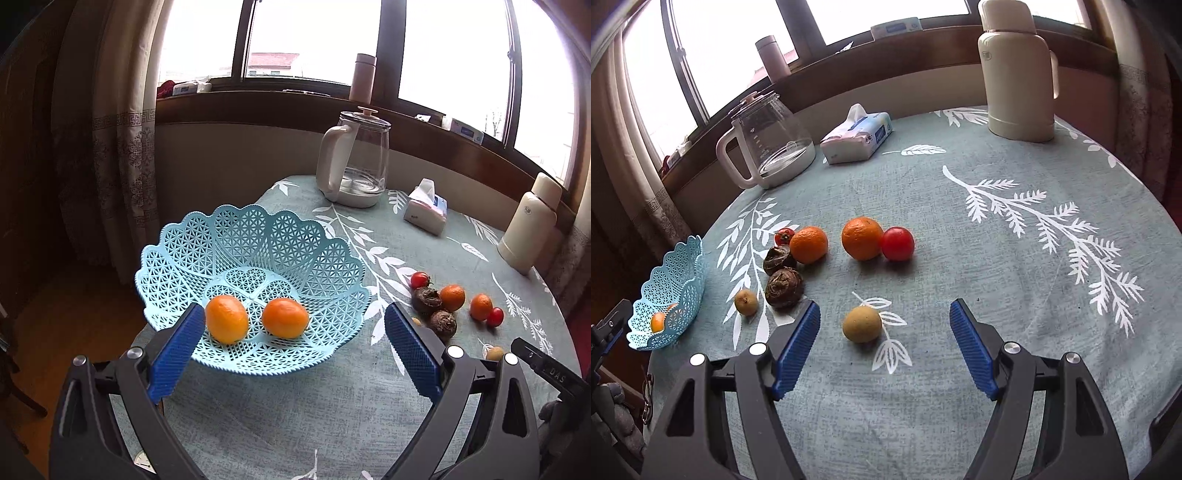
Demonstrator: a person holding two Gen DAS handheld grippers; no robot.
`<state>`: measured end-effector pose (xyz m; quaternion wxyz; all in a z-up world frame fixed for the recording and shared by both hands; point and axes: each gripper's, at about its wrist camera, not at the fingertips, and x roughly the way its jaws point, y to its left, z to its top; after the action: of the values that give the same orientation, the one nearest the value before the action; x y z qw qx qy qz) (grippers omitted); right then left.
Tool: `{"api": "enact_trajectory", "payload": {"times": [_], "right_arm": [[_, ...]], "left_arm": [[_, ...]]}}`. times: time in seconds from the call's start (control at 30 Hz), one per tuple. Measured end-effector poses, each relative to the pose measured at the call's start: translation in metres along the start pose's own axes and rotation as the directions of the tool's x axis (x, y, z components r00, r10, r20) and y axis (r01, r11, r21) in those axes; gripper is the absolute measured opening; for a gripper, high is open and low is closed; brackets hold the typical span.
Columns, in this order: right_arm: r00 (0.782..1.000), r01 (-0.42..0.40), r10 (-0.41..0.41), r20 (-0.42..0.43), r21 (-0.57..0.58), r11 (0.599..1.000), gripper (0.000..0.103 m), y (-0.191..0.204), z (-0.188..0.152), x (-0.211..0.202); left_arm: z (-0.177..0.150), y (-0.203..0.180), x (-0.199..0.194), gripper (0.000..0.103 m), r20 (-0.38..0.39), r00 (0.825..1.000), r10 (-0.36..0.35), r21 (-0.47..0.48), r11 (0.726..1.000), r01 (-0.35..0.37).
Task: Organize fruits
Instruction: 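Move the right gripper back to the brown kiwi fruit on the cloth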
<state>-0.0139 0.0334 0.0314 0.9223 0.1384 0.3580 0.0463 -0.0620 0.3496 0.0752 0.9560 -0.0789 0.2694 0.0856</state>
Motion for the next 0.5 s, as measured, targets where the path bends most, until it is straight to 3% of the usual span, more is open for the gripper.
{"api": "enact_trajectory", "payload": {"times": [0.3, 0.5], "right_arm": [[0.998, -0.049, 0.047, -0.036, -0.072, 0.996, 0.058, 0.014, -0.008, 0.003], [0.997, -0.051, 0.045, -0.067, -0.094, 0.994, 0.053, 0.019, -0.01, 0.011]], "left_arm": [[-0.003, -0.016, -0.003, 0.099, -0.001, 1.0, -0.02, 0.04, 0.999, 0.02], [-0.005, -0.021, -0.003, 0.099, -0.007, 1.0, -0.028, 0.049, 0.998, 0.028]]}}
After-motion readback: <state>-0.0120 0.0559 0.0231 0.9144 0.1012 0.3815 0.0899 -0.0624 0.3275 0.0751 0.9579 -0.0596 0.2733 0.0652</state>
